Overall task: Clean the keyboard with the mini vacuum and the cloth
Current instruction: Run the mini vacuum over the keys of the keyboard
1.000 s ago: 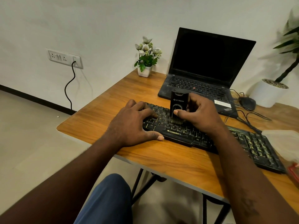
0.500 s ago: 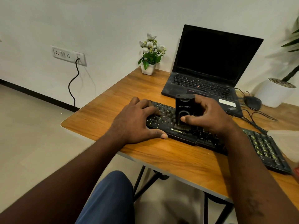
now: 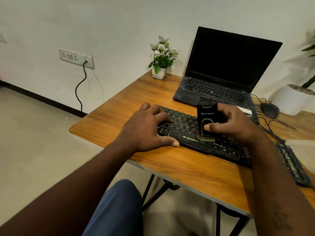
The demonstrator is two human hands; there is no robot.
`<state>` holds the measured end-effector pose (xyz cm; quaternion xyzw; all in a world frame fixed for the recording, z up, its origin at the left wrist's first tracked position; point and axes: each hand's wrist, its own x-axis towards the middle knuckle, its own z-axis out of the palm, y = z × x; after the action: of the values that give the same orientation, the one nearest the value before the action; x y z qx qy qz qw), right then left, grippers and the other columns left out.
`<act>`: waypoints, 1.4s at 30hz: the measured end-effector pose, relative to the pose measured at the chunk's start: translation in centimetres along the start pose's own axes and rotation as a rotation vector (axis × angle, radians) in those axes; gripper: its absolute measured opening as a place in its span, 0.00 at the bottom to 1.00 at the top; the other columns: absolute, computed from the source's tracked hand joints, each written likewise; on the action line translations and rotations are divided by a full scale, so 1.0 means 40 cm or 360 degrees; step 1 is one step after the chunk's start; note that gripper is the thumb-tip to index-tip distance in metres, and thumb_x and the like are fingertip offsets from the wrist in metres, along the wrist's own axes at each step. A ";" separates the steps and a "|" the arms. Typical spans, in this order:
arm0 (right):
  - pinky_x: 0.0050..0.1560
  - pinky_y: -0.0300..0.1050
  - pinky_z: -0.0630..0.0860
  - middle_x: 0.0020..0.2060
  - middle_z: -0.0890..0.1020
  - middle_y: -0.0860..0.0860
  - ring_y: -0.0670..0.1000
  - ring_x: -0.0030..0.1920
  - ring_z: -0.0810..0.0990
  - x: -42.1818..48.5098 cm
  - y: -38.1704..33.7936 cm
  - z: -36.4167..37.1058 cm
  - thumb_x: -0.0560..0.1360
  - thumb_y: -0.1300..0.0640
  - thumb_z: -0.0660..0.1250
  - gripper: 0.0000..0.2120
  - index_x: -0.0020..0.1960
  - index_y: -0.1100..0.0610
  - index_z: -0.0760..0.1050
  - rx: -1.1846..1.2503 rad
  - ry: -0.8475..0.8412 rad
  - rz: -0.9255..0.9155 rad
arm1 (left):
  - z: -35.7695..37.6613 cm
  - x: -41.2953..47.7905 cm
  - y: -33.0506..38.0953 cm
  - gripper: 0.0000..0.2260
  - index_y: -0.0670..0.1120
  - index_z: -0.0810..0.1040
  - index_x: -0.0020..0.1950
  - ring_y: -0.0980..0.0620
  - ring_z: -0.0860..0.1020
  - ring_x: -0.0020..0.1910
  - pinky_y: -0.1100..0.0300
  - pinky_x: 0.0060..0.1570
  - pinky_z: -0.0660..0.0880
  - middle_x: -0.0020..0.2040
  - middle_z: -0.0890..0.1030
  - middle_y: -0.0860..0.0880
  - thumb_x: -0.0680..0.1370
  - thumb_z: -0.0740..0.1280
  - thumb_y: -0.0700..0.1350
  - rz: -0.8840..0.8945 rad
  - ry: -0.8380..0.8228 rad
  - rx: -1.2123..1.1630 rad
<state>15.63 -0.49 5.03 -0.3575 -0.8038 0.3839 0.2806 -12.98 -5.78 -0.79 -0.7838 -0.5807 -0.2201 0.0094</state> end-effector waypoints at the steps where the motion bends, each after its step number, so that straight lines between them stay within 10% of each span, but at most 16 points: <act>1: 0.50 0.43 0.84 0.51 0.87 0.45 0.50 0.52 0.86 -0.001 0.005 -0.005 0.66 0.55 0.78 0.22 0.59 0.44 0.80 -0.0001 0.0002 0.0009 | 0.000 0.001 0.000 0.42 0.60 0.73 0.71 0.53 0.65 0.66 0.51 0.60 0.73 0.67 0.73 0.56 0.64 0.60 0.83 0.0005 0.0003 -0.0007; 8: 0.52 0.62 0.81 0.51 0.85 0.50 0.56 0.51 0.84 0.048 -0.030 0.120 0.71 0.55 0.81 0.21 0.62 0.49 0.80 -0.0141 0.0112 -0.0199 | 0.002 0.000 -0.001 0.44 0.56 0.73 0.72 0.53 0.65 0.65 0.52 0.58 0.74 0.66 0.73 0.55 0.65 0.59 0.83 0.0012 0.0015 0.0039; 19: 0.54 0.52 0.82 0.52 0.85 0.44 0.53 0.53 0.84 -0.011 -0.026 -0.016 0.65 0.53 0.80 0.24 0.53 0.29 0.80 -0.0055 -0.0129 0.0043 | 0.003 0.000 -0.002 0.41 0.61 0.73 0.71 0.54 0.64 0.66 0.53 0.59 0.72 0.67 0.72 0.56 0.65 0.61 0.83 0.0003 0.0005 -0.0009; 27: 0.47 0.53 0.81 0.45 0.84 0.49 0.50 0.45 0.83 0.056 -0.055 0.136 0.70 0.59 0.80 0.15 0.54 0.54 0.80 -0.0281 0.0037 -0.0263 | 0.006 0.000 -0.001 0.44 0.55 0.75 0.69 0.53 0.65 0.63 0.52 0.56 0.75 0.64 0.74 0.55 0.65 0.60 0.83 0.0025 0.0043 0.0041; 37: 0.46 0.41 0.84 0.50 0.87 0.45 0.52 0.50 0.86 -0.023 -0.019 -0.032 0.71 0.64 0.77 0.22 0.58 0.43 0.79 -0.0094 -0.0062 0.0067 | 0.004 0.002 -0.002 0.42 0.60 0.74 0.70 0.53 0.65 0.65 0.51 0.60 0.74 0.67 0.73 0.56 0.64 0.59 0.84 0.0004 0.0013 0.0006; 42: 0.48 0.45 0.85 0.52 0.86 0.46 0.53 0.51 0.86 0.000 -0.026 0.001 0.65 0.49 0.83 0.24 0.58 0.42 0.79 -0.0042 0.0036 0.0003 | 0.004 0.002 -0.003 0.42 0.60 0.74 0.71 0.53 0.65 0.65 0.52 0.59 0.74 0.66 0.73 0.56 0.64 0.60 0.83 0.0009 0.0023 0.0004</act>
<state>15.22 -0.98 5.87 -0.3662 -0.8052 0.3695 0.2846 -13.01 -5.61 -0.93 -0.7838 -0.5786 -0.2251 0.0152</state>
